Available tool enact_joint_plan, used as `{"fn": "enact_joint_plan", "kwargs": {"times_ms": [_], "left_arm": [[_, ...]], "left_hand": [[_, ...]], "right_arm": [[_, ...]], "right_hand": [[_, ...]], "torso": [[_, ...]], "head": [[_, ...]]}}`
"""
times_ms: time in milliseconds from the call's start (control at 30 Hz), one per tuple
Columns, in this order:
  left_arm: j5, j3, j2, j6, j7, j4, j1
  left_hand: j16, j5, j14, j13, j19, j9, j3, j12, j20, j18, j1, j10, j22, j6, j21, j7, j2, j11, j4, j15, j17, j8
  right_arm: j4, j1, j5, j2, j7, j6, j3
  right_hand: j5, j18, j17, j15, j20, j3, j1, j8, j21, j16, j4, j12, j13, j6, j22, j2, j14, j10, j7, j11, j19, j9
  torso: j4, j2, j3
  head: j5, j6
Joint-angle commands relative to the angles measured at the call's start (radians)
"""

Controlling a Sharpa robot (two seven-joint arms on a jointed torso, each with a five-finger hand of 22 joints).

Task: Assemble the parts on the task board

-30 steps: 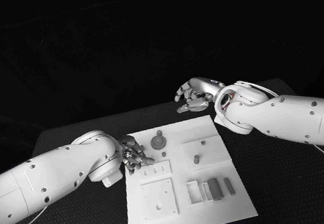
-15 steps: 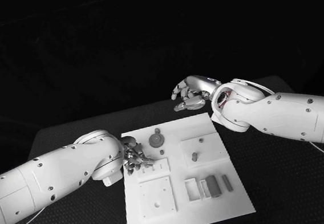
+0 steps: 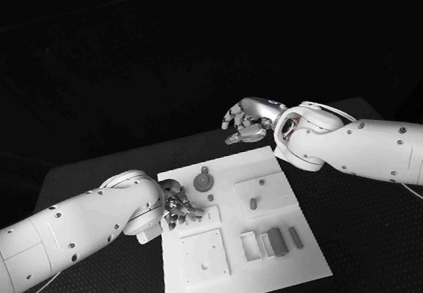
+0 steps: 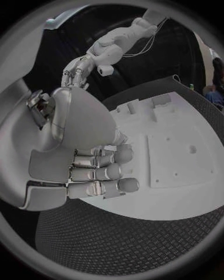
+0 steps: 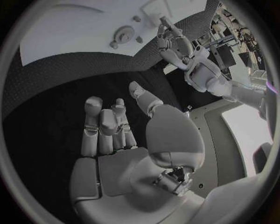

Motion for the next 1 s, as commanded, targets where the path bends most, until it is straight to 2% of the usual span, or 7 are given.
{"fn": "enact_joint_plan", "kwargs": {"times_ms": [33,433,1000], "left_arm": [[-0.025,0.0,0.004,0.021,-0.004,0.001,-0.001],[-0.082,0.0,0.017,0.016,-0.006,-0.012,-0.007],[-0.106,0.0,0.031,0.014,-0.003,-0.032,-0.022]], "left_hand": [[0.008,0.003,0.02,0.002,0.01,0.452,0.051,0.006,-0.03,0.002,0.0,0.024,0.001,0.095,0.007,-0.064,0.011,-0.027,-0.049,-0.034,-0.002,0.147],[0.02,0.003,0.023,0.002,0.015,0.46,0.053,0.013,-0.033,0.002,-0.004,0.029,0.007,0.102,0.011,-0.067,0.012,-0.031,-0.052,-0.038,-0.011,0.148],[0.034,0.003,0.026,0.003,0.02,0.47,0.055,0.021,-0.037,0.002,-0.011,0.034,0.013,0.108,0.016,-0.071,0.012,-0.035,-0.054,-0.041,-0.021,0.15]], "right_arm": [[0.002,0.0,0.0,0.001,0.008,0.01,0.001],[0.002,0.0,0.001,0.002,0.009,0.013,0.001],[0.003,0.0,0.003,0.004,0.01,0.014,0.001]], "right_hand": [[0.006,0.03,0.001,0.002,-0.006,-0.002,0.009,-0.004,-0.005,-0.002,-0.005,0.004,-0.002,-0.019,0.004,0.002,-0.003,0.0,0.023,0.006,-0.002,0.001],[0.006,0.03,0.001,0.002,-0.005,-0.003,0.01,-0.004,-0.005,-0.002,-0.004,0.004,-0.003,-0.019,0.004,0.003,-0.004,-0.001,0.023,0.006,-0.002,0.002],[0.006,0.03,0.001,0.002,-0.005,-0.005,0.01,-0.004,-0.006,-0.003,-0.004,0.004,-0.003,-0.019,0.004,0.004,-0.004,-0.001,0.023,0.006,-0.003,0.002]], "torso": [[-0.0001,0.0,0.0002],[-0.0001,0.0,0.0],[0.0005,0.0,-0.0001]], "head": [[-0.002,0.0],[-0.005,-0.001],[-0.009,-0.001]]}}
